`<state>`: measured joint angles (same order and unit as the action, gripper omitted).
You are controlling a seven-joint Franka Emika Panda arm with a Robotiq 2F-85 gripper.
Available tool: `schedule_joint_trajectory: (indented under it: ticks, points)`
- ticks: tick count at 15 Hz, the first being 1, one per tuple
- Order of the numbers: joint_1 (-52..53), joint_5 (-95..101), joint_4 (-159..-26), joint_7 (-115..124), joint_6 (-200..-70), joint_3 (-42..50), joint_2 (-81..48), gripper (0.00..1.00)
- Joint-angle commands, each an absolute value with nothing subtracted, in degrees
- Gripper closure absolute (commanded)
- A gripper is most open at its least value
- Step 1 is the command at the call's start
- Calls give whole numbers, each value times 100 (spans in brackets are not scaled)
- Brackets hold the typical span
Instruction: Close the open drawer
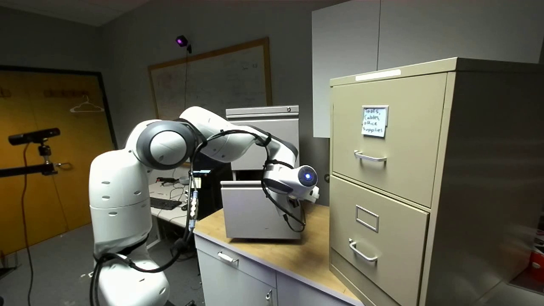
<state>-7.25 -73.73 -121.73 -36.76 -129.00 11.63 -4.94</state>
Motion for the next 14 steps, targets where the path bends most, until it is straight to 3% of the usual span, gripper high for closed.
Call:
schedule_joint_trajectory:
  ticks: [1, 14]
  points:
    - [-770, -7705, -11810, -3635, -12748, 978, -600, 94]
    - [-598, -7735, -10355, -3438, -12454, 525, -1389, 95]
